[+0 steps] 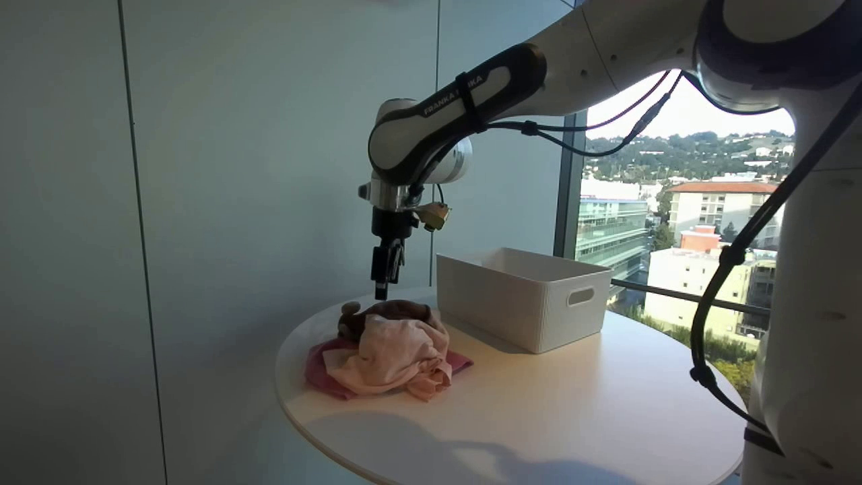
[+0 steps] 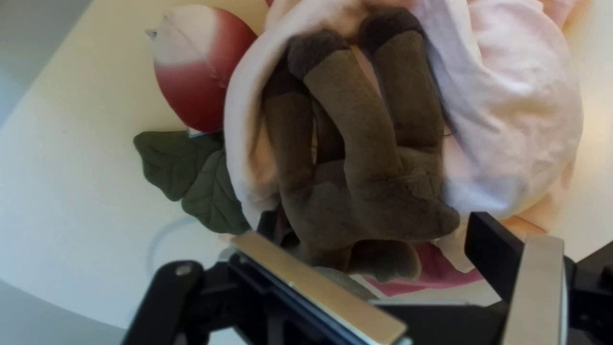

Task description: Move the clothes to the box

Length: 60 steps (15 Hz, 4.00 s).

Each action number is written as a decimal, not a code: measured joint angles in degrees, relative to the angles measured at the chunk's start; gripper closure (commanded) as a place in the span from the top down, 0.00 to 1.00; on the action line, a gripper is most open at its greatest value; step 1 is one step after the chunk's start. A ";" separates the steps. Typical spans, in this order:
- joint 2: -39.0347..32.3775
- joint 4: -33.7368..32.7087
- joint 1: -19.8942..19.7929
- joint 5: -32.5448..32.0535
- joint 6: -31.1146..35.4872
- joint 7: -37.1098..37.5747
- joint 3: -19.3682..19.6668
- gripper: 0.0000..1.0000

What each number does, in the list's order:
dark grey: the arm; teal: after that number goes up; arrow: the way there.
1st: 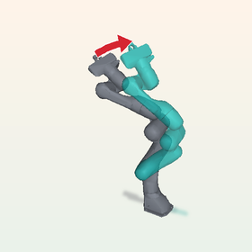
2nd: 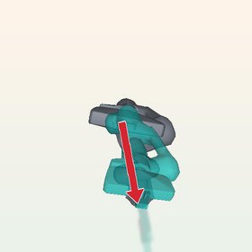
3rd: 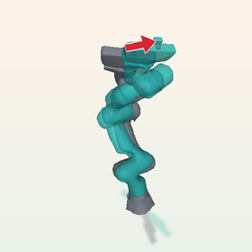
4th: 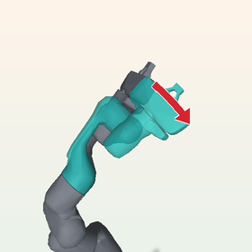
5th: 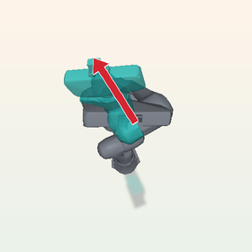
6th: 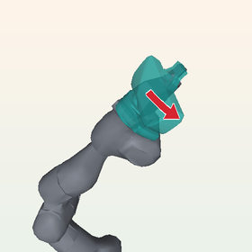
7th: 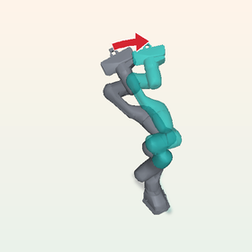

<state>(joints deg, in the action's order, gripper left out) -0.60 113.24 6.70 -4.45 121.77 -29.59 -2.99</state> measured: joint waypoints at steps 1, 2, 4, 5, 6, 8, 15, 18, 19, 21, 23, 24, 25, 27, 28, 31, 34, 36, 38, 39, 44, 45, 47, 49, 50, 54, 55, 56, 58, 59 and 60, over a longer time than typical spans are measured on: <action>-1.27 -0.29 -0.09 1.67 -0.21 -1.00 0.00 1.00; -2.50 -0.47 -0.22 3.22 -0.58 -1.91 0.00 1.00; -4.63 -0.62 -0.49 4.96 -1.19 -2.98 -0.02 0.75; -5.53 -0.64 -0.67 5.34 -1.20 -3.27 -0.02 0.72; -6.29 -0.67 -0.95 5.42 -1.19 -3.29 -0.03 0.66; -7.20 -0.72 -1.64 5.42 -1.16 -3.39 -0.03 0.50; -6.77 -0.88 -2.60 5.41 -1.41 -3.50 -0.15 0.08; -2.59 -0.61 -2.52 2.47 -1.31 -1.81 -0.37 0.09; -0.10 -0.11 -2.50 1.04 -1.08 -0.35 -0.38 0.11; 5.65 1.43 -2.51 -1.92 -1.03 3.16 -0.39 0.10; 11.84 3.61 -2.60 -5.20 -1.34 7.71 -0.37 0.11; 15.08 4.89 -2.71 -6.95 -1.88 10.25 -0.37 0.11; 18.10 6.07 -2.91 -8.59 -2.90 12.63 -0.37 0.11; 24.59 8.54 -3.73 -11.71 -6.32 17.27 -0.37 0.10; 27.71 9.70 -4.33 -13.10 -8.32 19.13 -0.36 0.10; 37.04 13.01 -7.24 -17.49 -14.57 22.53 0.37 0.10; 44.95 14.71 -11.19 -22.28 -19.41 23.21 2.90 0.10; 48.30 14.21 -13.70 -25.03 -20.94 23.83 4.64 0.10; 49.11 12.35 -15.46 -27.18 -20.68 26.06 5.12 0.10; 48.54 11.00 -15.86 -28.79 -19.61 26.98 4.97 0.10; 41.08 4.87 -15.93 -38.56 -8.53 27.94 4.54 0.10; 38.93 4.14 -15.88 -39.65 -6.21 27.95 4.88 0.10; 34.40 3.63 -15.45 -39.91 -1.28 27.92 6.51 0.10; 29.38 3.69 -14.30 -38.54 4.22 27.77 9.12 0.10; 26.92 3.77 -13.96 -37.81 6.64 27.51 10.23 0.10; 18.05 3.70 -13.89 -35.00 12.02 26.20 12.27 0.58; 16.67 3.66 -13.90 -34.23 12.48 25.68 12.40 0.65; 15.69 3.63 -13.90 -33.70 12.52 25.12 12.37 0.73; 14.85 3.53 -13.90 -32.28 11.61 24.42 11.95 0.88; 14.89 3.22 -13.90 -31.93 9.98 24.53 11.53 0.96; 15.14 2.76 -13.90 -31.90 8.03 24.75 11.01 0.99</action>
<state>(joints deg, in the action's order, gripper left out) 14.54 116.00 -7.20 -36.35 129.80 -4.84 8.02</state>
